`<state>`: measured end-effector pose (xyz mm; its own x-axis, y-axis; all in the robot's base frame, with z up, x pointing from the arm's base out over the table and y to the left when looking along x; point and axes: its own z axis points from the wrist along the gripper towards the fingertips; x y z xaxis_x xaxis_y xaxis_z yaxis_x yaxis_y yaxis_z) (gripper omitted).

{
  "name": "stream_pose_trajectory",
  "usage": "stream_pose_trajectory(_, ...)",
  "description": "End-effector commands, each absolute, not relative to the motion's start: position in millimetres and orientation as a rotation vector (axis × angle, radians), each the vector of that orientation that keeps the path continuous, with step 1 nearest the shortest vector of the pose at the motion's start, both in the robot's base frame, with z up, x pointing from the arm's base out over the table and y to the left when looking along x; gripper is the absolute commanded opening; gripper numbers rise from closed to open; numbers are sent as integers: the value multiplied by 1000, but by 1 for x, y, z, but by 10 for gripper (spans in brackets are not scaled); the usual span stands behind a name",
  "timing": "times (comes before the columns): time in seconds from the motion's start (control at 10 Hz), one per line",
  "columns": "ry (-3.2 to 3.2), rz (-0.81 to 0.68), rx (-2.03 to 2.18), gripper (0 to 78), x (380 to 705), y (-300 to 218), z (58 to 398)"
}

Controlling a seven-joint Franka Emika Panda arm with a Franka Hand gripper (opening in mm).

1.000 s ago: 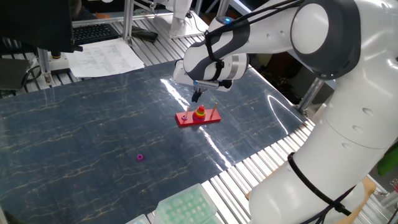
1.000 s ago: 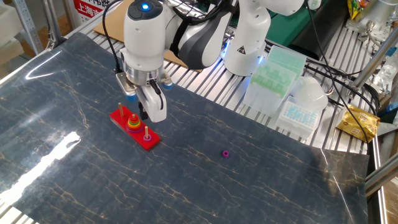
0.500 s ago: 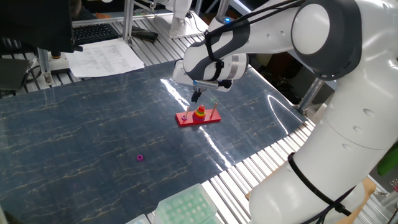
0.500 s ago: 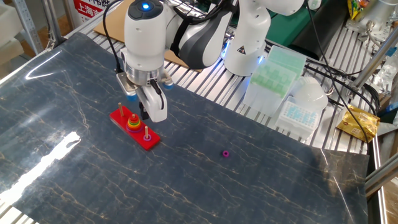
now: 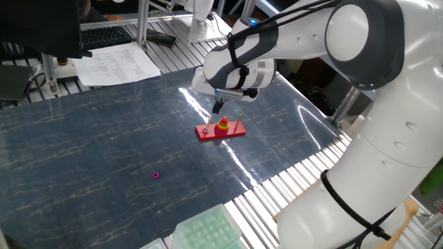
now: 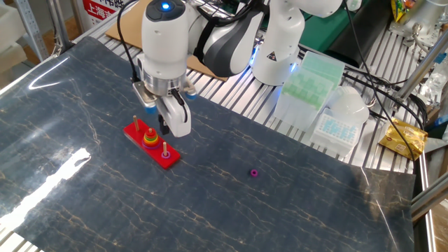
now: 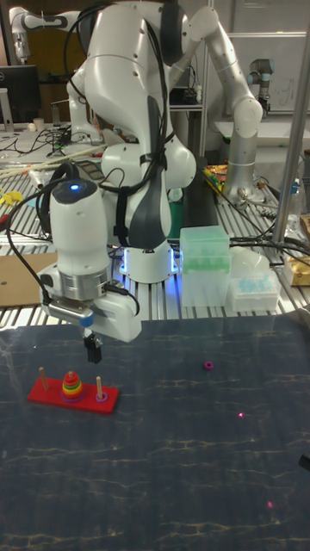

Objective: Take out one Hanoi block and throw it aside

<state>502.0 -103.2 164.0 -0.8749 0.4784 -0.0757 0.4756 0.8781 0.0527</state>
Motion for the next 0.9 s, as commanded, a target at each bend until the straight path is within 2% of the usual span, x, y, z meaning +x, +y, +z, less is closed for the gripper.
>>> stream_pose_trajectory(0.1,2961,50,747,12,502,-101,166)
stream_pose_trajectory(0.9,2978,20,655,12,497,-84,174)
